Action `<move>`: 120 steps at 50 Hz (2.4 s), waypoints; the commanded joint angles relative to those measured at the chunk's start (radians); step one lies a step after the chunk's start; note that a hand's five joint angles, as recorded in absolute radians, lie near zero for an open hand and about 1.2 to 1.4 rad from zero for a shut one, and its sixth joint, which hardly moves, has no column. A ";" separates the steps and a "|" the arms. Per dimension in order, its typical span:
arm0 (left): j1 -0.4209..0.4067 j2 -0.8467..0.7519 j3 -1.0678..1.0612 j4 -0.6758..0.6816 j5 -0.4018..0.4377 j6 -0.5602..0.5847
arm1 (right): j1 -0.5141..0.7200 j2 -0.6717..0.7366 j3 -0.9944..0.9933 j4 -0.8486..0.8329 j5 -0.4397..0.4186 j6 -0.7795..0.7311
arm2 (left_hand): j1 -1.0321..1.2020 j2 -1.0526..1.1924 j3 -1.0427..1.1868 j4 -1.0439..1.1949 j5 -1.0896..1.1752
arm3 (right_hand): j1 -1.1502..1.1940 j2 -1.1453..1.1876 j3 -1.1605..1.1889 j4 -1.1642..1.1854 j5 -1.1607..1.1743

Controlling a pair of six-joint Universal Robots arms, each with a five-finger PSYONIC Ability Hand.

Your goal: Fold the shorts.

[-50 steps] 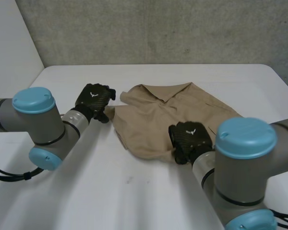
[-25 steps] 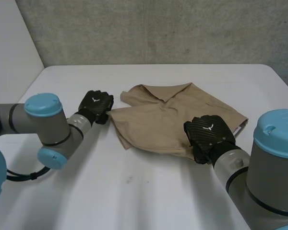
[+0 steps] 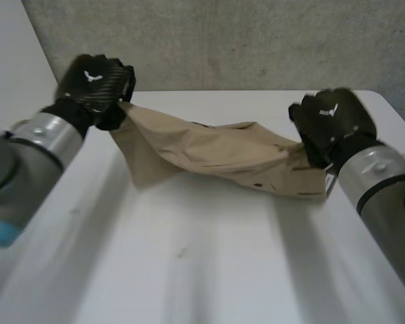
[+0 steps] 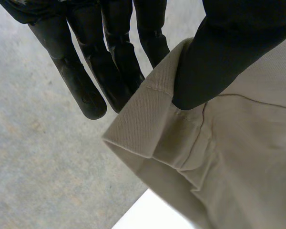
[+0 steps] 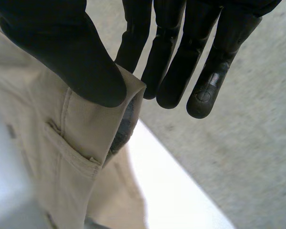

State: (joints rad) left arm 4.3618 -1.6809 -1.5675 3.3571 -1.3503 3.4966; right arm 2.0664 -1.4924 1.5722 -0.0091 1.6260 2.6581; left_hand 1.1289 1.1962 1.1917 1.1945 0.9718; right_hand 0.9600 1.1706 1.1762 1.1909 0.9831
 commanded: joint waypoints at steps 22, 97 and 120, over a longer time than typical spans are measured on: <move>-0.056 -0.092 -0.157 -0.429 -0.013 0.002 | -0.068 0.239 -0.025 0.294 -0.017 -0.152 | 0.267 0.200 0.205 0.202 0.250 | 0.436 0.226 0.220 0.205 0.239; -0.103 -0.769 0.636 -0.173 -0.135 0.229 | -0.216 0.586 -0.388 0.028 -0.120 -0.066 | 0.267 0.200 0.205 0.202 0.250 | 0.436 0.226 0.220 0.205 0.239; -0.119 -0.654 0.462 0.225 -0.139 0.228 | -0.184 0.562 -0.449 -0.198 0.008 -0.040 | -0.942 -1.009 -1.005 -1.007 -0.959 | -0.785 -0.996 -1.002 -1.016 -0.983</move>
State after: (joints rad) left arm 4.2492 -2.4533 -1.0277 3.4548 -1.4779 3.7334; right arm 1.8841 -0.7982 1.0991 -0.1053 1.5761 2.5968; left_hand 0.2015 0.2411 0.2495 0.2383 0.0717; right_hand 0.2245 0.2792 0.2793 0.2912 0.1313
